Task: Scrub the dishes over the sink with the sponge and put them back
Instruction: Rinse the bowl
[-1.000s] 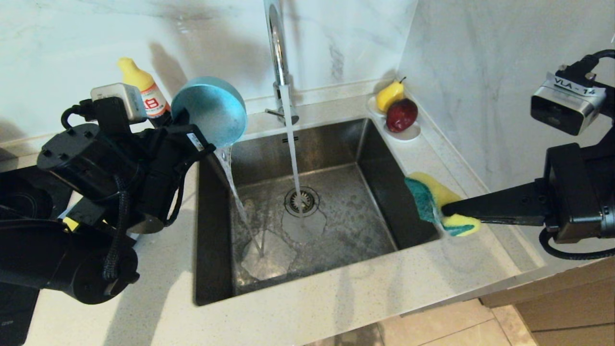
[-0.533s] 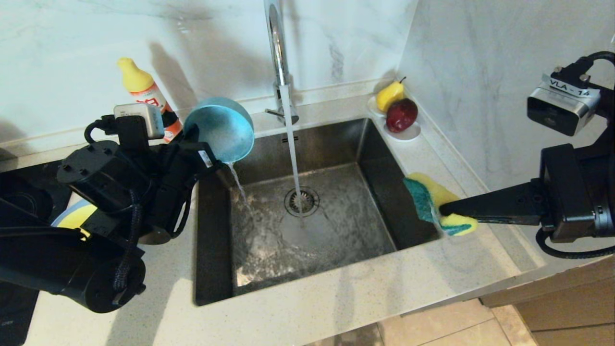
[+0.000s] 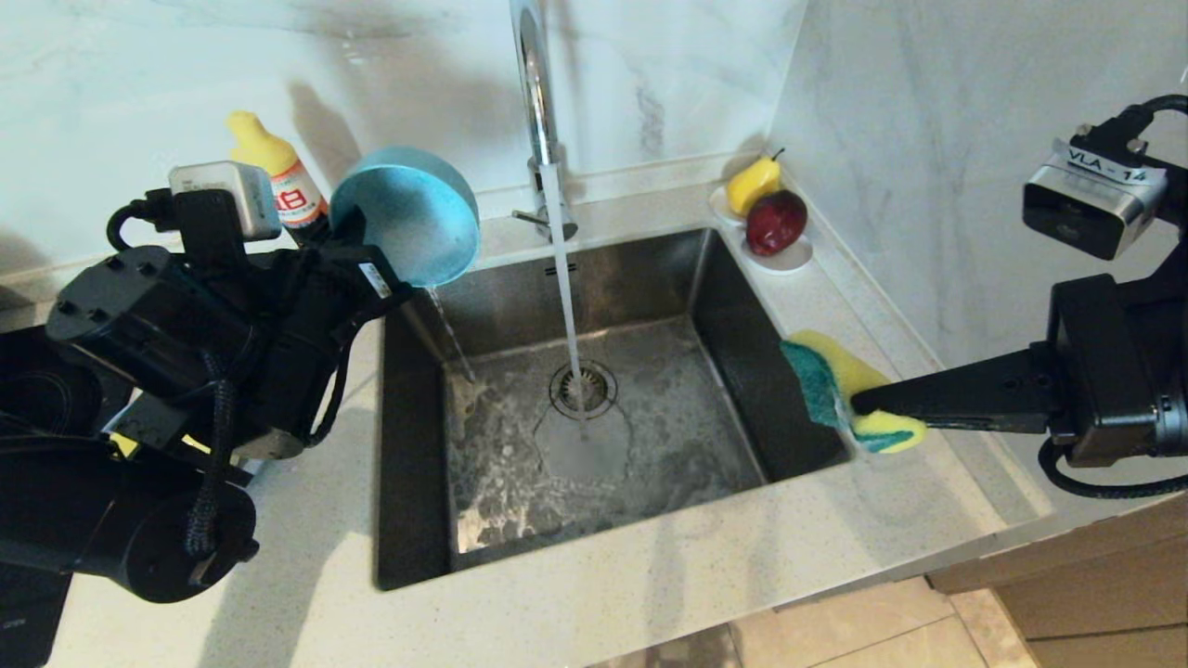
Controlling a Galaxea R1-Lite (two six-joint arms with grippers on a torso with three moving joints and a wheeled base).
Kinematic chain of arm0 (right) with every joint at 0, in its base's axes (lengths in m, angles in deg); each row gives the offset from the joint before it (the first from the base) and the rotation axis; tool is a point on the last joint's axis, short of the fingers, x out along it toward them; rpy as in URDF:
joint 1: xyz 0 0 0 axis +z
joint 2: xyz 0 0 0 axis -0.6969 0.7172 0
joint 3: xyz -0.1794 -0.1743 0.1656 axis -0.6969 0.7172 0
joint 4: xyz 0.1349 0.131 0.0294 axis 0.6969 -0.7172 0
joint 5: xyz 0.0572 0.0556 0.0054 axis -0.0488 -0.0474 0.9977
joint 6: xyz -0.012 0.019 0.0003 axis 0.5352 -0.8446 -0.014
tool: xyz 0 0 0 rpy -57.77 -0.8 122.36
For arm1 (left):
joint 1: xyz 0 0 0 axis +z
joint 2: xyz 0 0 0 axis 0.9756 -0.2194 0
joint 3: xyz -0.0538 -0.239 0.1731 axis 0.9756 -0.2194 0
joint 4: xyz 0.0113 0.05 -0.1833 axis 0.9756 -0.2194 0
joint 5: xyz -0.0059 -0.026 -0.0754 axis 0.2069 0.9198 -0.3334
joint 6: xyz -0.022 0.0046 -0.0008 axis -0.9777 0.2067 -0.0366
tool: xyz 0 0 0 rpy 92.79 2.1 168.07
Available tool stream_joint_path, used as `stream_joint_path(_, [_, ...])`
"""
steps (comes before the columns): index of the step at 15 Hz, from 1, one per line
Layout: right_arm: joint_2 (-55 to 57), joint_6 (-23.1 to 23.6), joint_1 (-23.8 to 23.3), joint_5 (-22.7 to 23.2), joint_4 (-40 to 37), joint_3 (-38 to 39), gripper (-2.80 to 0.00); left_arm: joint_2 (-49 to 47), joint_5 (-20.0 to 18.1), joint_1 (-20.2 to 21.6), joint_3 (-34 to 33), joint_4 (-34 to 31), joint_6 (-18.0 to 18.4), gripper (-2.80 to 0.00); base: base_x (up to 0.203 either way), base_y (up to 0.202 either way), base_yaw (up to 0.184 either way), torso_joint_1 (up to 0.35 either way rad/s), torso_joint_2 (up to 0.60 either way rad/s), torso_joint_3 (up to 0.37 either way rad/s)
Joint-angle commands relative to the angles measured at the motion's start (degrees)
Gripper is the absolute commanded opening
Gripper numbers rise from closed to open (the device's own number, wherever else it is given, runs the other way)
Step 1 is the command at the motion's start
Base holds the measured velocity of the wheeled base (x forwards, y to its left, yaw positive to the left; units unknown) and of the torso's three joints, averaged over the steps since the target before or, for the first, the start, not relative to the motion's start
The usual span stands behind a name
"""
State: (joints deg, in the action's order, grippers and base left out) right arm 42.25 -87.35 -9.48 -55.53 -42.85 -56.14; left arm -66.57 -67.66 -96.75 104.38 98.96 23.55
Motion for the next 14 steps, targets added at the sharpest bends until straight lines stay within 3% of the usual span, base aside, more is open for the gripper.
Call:
stream_joint_path(1, [-0.16,-0.17,0.02,0.14,-0.14,-0.07,-2.8,0.49,0.09,0.08,0.2,0.45,-0.08,-2.8,0.0,0.0,0.0,0.0,0.0,0.0])
stream_joint_path(5, [0.13,-0.14,-0.41,0.05,-0.14,0.0,-2.8,0.9,0.54,0.19,0.86,0.11,-0.94,-2.8,0.0,0.0,0.0,0.0,0.0,0.0])
stream_joint_path(6, [0.35,0.4,-0.92,0.13,-0.06,0.26,-2.8,1.46,0.64,0.55,1.02,-3.98,-1.97,-2.8,0.0,0.0,0.0,0.0,0.0,0.0])
stream_joint_path(9, [0.35,1.06,-1.78,0.14,-0.05,1.08,-2.8,6.81,0.63,1.05,3.0,-21.85,-6.77,-2.8,0.0,0.0,0.0,0.0,0.0,0.0])
stream_joint_path(14, [0.1,1.32,-2.68,0.14,-0.02,2.48,-2.8,14.48,-1.03,2.03,13.82,-64.59,-17.21,-2.8,0.0,0.0,0.0,0.0,0.0,0.0])
